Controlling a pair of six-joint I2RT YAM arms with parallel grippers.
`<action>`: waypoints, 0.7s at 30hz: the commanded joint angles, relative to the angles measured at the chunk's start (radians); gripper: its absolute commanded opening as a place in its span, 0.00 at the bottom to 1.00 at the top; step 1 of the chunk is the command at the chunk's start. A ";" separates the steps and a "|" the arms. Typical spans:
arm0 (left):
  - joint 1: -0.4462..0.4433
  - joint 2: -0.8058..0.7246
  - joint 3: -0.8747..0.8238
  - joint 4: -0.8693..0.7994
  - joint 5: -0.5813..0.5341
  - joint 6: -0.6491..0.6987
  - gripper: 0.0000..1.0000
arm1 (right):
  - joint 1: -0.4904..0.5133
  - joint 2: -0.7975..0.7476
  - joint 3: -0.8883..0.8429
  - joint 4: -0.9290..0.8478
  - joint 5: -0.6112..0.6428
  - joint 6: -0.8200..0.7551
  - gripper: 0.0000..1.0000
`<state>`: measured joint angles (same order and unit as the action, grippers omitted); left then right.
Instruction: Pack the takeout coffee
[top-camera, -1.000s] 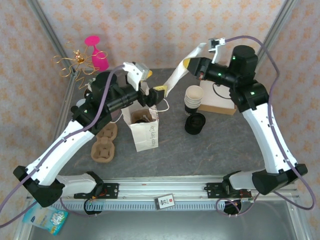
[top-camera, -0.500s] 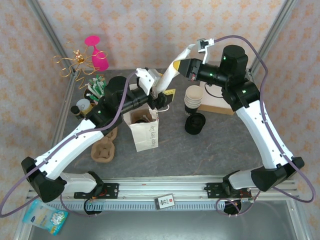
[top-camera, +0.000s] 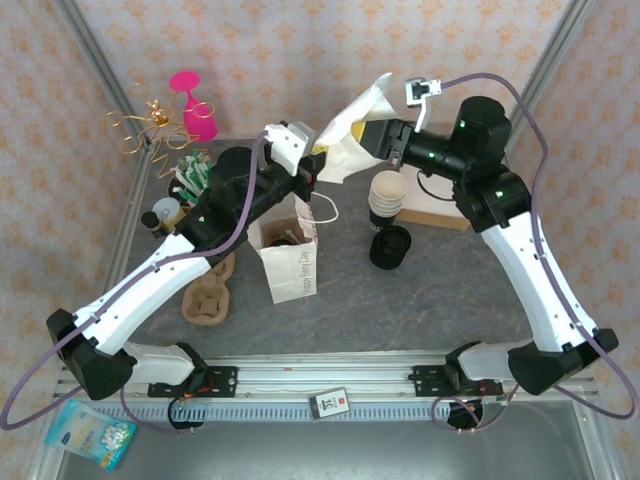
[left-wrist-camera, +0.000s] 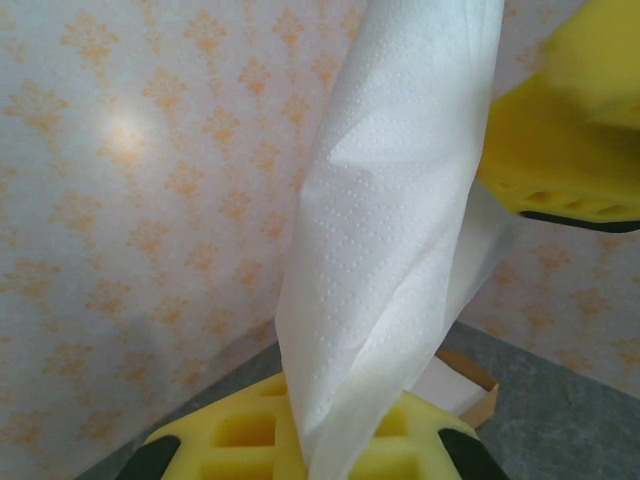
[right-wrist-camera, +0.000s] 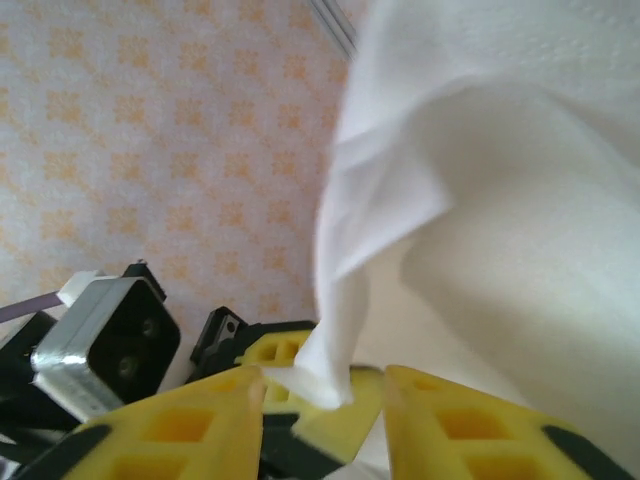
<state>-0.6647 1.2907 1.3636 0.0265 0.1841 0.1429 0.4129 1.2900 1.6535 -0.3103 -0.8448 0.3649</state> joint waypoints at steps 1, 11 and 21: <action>0.007 -0.006 0.066 -0.027 -0.048 0.095 0.00 | -0.025 -0.097 -0.005 -0.013 0.028 -0.080 0.44; 0.022 -0.104 0.111 -0.185 0.096 0.266 0.00 | -0.372 -0.158 0.015 -0.064 0.006 -0.109 0.65; 0.022 -0.142 0.105 -0.241 0.306 0.294 0.00 | -0.397 0.104 0.139 0.044 -0.181 -0.214 0.85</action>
<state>-0.6460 1.1320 1.4609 -0.1734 0.3954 0.4030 0.0158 1.3579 1.7676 -0.3347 -0.9230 0.1982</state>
